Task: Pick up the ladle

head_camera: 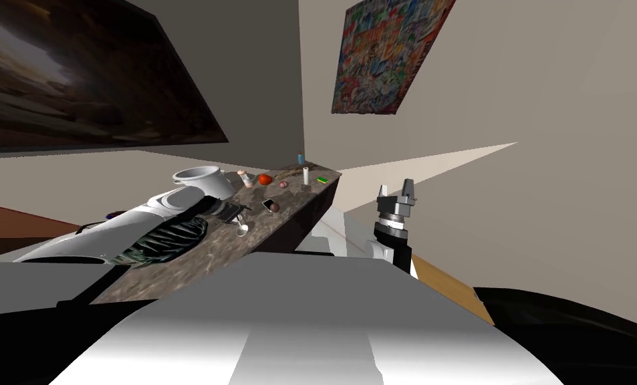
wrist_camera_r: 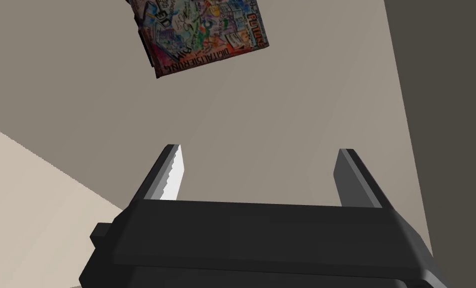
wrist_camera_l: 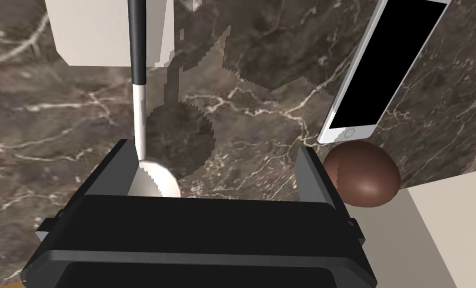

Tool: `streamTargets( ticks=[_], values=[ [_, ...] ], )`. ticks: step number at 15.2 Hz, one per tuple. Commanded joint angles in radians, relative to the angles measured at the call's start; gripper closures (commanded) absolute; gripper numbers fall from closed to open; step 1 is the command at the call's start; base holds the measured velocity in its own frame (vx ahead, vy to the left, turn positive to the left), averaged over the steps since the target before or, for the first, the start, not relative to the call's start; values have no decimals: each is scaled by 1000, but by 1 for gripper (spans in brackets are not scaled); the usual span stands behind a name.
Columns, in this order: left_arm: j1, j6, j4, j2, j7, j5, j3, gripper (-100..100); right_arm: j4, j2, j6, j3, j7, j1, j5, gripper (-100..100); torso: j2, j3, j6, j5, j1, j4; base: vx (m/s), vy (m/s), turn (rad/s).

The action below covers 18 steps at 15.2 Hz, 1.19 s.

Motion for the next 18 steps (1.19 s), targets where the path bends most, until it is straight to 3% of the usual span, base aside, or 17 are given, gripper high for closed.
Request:
streamTargets(
  ticks=[1,13,14,15,18],
  values=[
    [-6,-33,37,15,-30,-50,-11,-100,0,0,0,0,0,0,0,0,0,0,0,0,0,0,32,-28,-89],
    [-24,-162,185,47,-144,-278,-75,-100,0,0,0,0,0,0,0,0,0,0,1,0,0,0,36,-37,-109],
    [-24,-168,192,47,-150,-289,-79,-100,0,0,0,0,0,0,0,0,0,0,0,0,-1,0,31,-46,-90],
    [-16,-154,173,46,-137,-270,-70,-100,0,0,0,0,0,0,0,0,1,0,0,0,-1,0,17,-25,-19],
    [7,-105,184,12,-133,-276,-93,-100,0,0,0,0,0,0,0,0,3,2,0,1,3,1,-2,30,-34]
  ],
)
